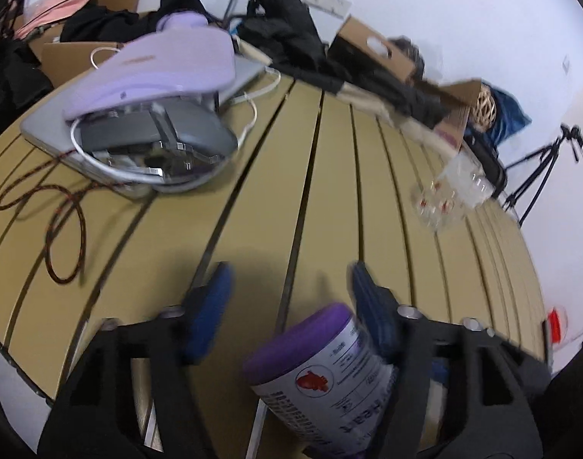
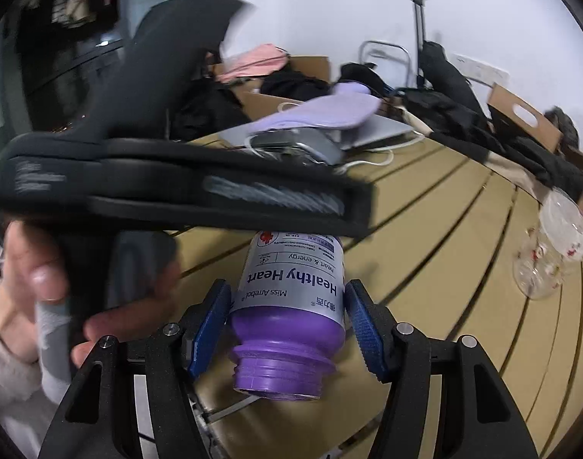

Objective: Organize rigid objects
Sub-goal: 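Close the right gripper around the purple bottle and lift it, then rotate the held bottle cap-up with the right gripper toward the left tool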

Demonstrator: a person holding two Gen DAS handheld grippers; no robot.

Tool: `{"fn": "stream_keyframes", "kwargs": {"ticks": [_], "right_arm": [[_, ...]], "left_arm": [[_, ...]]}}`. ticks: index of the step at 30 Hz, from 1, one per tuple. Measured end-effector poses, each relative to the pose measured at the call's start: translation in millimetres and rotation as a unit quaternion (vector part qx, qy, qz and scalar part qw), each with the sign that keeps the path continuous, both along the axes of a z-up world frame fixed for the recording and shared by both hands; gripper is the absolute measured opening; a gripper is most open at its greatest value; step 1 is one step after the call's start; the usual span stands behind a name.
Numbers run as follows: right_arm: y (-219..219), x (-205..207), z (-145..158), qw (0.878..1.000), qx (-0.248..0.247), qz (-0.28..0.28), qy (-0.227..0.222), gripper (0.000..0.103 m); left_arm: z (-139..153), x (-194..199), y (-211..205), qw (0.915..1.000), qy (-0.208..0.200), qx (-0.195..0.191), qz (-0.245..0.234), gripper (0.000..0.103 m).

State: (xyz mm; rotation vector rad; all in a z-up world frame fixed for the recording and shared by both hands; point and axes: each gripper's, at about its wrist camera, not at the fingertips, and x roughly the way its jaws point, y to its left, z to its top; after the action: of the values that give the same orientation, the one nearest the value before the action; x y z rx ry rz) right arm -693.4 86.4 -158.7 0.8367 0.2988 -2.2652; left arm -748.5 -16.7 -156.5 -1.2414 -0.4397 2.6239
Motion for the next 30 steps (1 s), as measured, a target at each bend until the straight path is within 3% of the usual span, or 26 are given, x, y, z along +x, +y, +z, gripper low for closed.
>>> {"fn": "stream_keyframes", "kwargs": {"ticks": [4, 9, 16, 19, 24, 30], "right_arm": [[7, -2, -6, 1.0, -0.009, 0.001, -0.018, 0.068], [23, -5, -11, 0.999, 0.01, -0.028, -0.017, 0.081], [38, -7, -5, 0.998, 0.015, -0.057, -0.009, 0.081], [47, -13, -6, 0.997, 0.007, -0.074, -0.017, 0.081], [68, -26, -9, 0.993, -0.022, -0.109, -0.047, 0.081], [95, -32, -3, 0.986, -0.047, -0.151, -0.053, 0.081]], "left_arm": [[4, 7, -5, 0.9996, 0.018, -0.015, 0.015, 0.053], [6, 16, -22, 0.9979, 0.029, -0.017, 0.056, 0.053], [16, 31, -13, 0.9956, 0.059, -0.064, 0.034, 0.054], [23, 31, -11, 0.9959, 0.072, -0.048, 0.027, 0.066], [23, 32, 8, 0.9939, 0.07, -0.058, -0.062, 0.075], [21, 33, 38, 0.9774, 0.07, -0.088, -0.179, 0.081]]}}
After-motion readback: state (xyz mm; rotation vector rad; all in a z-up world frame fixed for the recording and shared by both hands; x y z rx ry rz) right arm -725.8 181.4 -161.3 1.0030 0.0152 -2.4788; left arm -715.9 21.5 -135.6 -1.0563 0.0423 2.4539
